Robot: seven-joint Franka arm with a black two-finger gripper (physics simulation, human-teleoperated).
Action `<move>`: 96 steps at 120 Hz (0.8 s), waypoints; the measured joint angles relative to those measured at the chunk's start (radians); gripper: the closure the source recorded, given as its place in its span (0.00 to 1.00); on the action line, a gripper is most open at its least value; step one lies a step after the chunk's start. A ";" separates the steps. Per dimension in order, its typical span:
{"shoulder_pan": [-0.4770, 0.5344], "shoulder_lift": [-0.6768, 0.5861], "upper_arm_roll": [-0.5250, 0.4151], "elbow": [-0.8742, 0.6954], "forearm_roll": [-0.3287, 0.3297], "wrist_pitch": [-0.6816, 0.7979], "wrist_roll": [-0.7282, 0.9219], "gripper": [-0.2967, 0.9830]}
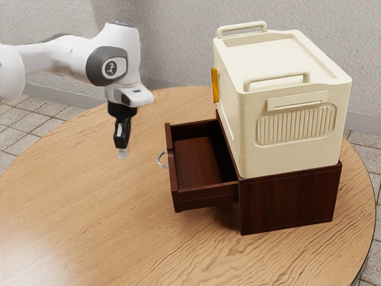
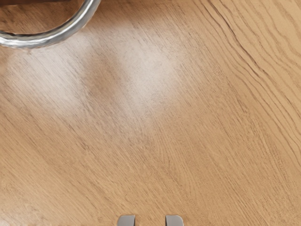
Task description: Push the drawer handle with one arm to close the drawer
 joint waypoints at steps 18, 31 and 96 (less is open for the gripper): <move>-0.006 0.086 0.006 0.017 -0.006 0.136 0.041 0.83; -0.010 0.123 0.006 0.038 -0.008 0.200 0.063 0.84; -0.039 0.140 -0.036 0.005 -0.082 0.314 0.066 0.85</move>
